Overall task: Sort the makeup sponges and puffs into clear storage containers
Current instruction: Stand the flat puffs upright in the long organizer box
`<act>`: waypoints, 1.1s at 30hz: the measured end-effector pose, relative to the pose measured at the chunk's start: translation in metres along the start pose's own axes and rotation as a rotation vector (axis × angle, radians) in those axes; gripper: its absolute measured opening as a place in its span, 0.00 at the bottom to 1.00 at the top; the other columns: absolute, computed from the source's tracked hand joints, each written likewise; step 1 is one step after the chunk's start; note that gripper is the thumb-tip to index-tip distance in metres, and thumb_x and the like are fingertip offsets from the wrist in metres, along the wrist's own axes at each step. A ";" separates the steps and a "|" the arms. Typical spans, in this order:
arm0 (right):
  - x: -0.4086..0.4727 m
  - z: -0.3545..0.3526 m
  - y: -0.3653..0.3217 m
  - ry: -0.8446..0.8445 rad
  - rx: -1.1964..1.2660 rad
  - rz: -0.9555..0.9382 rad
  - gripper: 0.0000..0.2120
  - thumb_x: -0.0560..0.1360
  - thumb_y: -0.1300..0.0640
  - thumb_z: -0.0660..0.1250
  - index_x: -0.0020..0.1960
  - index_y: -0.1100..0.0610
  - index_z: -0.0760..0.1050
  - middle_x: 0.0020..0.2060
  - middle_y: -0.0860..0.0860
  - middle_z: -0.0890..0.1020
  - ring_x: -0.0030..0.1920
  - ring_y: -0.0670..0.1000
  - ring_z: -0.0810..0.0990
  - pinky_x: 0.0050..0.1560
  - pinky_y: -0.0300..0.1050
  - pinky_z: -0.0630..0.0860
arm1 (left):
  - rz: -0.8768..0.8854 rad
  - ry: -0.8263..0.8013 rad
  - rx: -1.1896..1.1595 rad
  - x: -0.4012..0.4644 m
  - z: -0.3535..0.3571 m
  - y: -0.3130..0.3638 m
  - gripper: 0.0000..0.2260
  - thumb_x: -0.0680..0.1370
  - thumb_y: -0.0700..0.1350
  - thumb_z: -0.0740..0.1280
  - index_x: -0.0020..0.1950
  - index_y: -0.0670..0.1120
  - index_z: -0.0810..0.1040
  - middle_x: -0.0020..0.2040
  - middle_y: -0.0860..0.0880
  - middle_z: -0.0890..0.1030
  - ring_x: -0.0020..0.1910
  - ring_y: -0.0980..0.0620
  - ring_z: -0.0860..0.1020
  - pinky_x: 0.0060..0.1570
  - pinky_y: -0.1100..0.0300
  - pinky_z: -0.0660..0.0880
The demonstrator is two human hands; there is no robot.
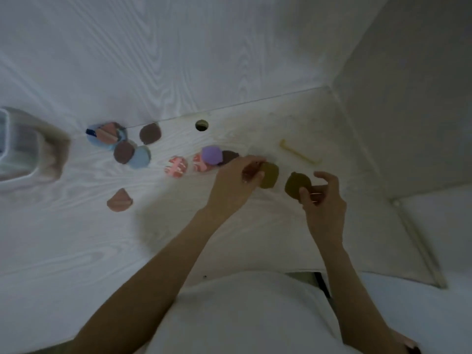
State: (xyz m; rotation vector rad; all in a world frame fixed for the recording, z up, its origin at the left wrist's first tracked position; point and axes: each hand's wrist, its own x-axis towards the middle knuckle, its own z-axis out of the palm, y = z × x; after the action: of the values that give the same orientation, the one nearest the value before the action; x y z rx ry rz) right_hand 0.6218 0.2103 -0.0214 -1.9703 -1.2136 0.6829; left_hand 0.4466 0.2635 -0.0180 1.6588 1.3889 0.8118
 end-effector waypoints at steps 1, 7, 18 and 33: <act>0.001 -0.008 0.006 0.039 0.016 0.013 0.16 0.74 0.60 0.68 0.60 0.53 0.70 0.39 0.51 0.80 0.36 0.51 0.80 0.38 0.39 0.74 | -0.004 -0.032 0.028 0.010 0.013 0.006 0.12 0.74 0.41 0.68 0.57 0.46 0.78 0.48 0.48 0.80 0.46 0.52 0.78 0.51 0.59 0.76; 0.013 -0.018 0.020 0.123 0.091 0.017 0.16 0.74 0.61 0.68 0.59 0.55 0.71 0.38 0.49 0.78 0.37 0.49 0.78 0.41 0.41 0.72 | 0.052 -0.174 0.450 0.044 0.050 0.000 0.10 0.74 0.42 0.67 0.54 0.45 0.76 0.45 0.45 0.79 0.43 0.46 0.78 0.50 0.51 0.74; 0.026 0.001 0.018 0.036 0.006 -0.140 0.13 0.72 0.59 0.70 0.56 0.55 0.75 0.40 0.50 0.81 0.36 0.46 0.78 0.36 0.29 0.72 | 0.282 -0.109 0.742 0.041 0.057 -0.022 0.04 0.74 0.45 0.68 0.46 0.45 0.79 0.42 0.45 0.75 0.39 0.46 0.75 0.30 0.58 0.70; 0.045 0.032 -0.019 -0.184 -0.561 -0.295 0.08 0.78 0.57 0.61 0.49 0.61 0.74 0.44 0.56 0.79 0.43 0.55 0.78 0.38 0.43 0.65 | 0.278 -0.115 0.714 0.042 0.049 -0.029 0.06 0.74 0.45 0.66 0.47 0.45 0.80 0.40 0.45 0.78 0.37 0.44 0.77 0.30 0.58 0.73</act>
State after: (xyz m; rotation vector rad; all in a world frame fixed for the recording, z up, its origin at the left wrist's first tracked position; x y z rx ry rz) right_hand 0.6071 0.2668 -0.0285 -2.1235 -1.9255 0.4023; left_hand 0.4838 0.2976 -0.0675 2.4407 1.4781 0.3602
